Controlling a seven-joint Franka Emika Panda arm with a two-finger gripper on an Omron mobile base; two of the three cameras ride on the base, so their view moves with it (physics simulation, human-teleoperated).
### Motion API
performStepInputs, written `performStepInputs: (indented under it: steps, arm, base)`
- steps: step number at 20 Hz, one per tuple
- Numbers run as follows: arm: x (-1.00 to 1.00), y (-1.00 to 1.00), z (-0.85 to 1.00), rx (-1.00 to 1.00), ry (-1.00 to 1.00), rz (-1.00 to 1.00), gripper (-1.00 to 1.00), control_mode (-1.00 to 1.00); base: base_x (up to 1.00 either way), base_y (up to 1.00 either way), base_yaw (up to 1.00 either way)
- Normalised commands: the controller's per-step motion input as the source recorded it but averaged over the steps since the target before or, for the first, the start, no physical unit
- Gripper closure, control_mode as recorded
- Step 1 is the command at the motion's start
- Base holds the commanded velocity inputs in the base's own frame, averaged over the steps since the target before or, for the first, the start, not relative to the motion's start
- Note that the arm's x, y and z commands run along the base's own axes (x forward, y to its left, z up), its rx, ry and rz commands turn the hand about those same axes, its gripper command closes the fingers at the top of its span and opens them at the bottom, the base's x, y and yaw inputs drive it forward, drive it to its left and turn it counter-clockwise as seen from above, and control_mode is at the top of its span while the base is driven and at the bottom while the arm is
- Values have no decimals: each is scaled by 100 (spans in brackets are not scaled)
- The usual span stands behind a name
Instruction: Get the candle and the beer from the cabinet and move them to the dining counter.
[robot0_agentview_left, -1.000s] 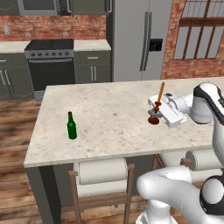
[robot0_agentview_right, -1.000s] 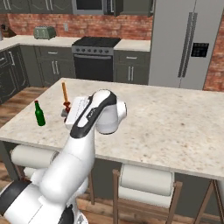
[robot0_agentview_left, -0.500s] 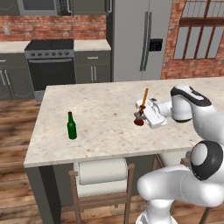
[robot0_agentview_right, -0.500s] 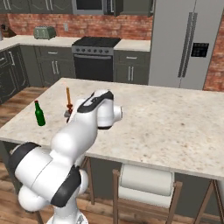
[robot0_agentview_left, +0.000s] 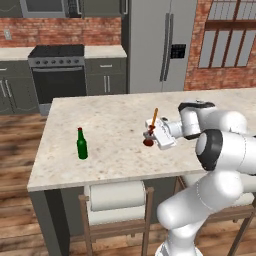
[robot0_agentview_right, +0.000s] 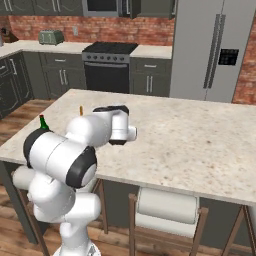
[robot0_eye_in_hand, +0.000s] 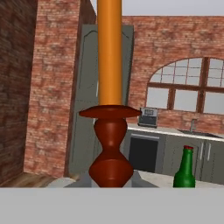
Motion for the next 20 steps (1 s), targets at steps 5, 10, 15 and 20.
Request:
performStepInputs:
  steps: [5, 10, 15, 20]
  arm:
    - [24, 4, -23, 0, 0, -3, 100, -100]
    - [37, 5, -36, 0, -1, 0, 100, -100]
    - [43, 9, -39, 2, -2, 0, 100, -100]
    - [46, 10, -31, 0, -3, 0, 100, -100]
  base:
    - [0, 0, 0]
    - [0, 0, 0]
    - [0, 0, 0]
    - [0, 0, 0]
